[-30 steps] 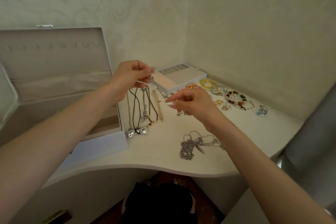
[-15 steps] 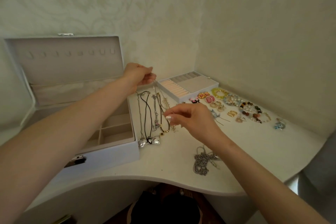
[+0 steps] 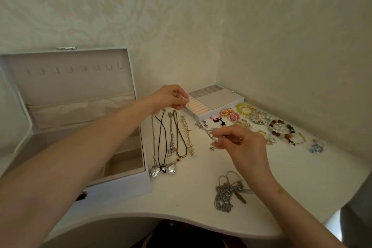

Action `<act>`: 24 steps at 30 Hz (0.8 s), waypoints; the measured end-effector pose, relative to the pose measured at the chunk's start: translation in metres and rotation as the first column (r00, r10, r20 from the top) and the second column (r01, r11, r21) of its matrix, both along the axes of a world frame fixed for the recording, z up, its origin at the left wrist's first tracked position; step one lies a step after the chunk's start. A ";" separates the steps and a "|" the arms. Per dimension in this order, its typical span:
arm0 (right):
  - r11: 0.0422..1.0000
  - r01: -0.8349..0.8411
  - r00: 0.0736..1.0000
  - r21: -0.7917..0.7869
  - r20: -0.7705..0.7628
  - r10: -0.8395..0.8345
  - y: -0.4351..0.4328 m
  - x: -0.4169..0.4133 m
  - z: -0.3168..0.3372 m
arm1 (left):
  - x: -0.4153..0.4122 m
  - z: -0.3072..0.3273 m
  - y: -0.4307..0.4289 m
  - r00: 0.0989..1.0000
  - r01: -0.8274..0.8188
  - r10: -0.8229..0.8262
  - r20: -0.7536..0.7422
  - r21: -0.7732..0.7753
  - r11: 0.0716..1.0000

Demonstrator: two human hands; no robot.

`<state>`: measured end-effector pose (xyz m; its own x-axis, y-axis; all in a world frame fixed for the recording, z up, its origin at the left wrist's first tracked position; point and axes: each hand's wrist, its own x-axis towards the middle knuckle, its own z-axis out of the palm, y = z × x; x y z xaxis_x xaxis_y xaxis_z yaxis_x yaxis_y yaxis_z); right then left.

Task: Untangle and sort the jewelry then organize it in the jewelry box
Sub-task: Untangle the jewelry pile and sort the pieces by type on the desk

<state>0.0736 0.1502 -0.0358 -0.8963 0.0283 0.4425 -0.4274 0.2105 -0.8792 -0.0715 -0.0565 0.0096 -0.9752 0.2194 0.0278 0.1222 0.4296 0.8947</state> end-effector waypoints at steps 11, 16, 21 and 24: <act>0.784 0.170 0.926 0.597 -0.368 0.079 -0.001 -0.008 -0.026 | -0.029 -0.021 0.026 0.995 -0.102 0.099 -0.023 -0.205 0.973; 0.687 0.230 0.876 0.690 -0.455 0.163 0.000 -0.013 -0.033 | -0.034 -0.033 0.027 0.991 -0.126 0.095 -0.093 -0.428 0.895; 0.619 0.201 0.872 0.759 -0.426 0.239 -0.001 -0.015 -0.036 | -0.035 -0.040 0.027 0.978 -0.194 0.123 -0.167 -0.525 0.829; 0.592 0.169 0.873 0.788 -0.399 0.281 -0.002 -0.017 -0.041 | -0.037 -0.041 0.028 0.974 -0.214 0.136 -0.183 -0.520 0.827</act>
<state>0.0570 0.1487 -0.0766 -0.5748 -0.5695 0.5876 -0.7401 0.6682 -0.0764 -0.1083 -0.0281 -0.0309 -0.9941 0.0637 0.0877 0.0992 0.8602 0.5002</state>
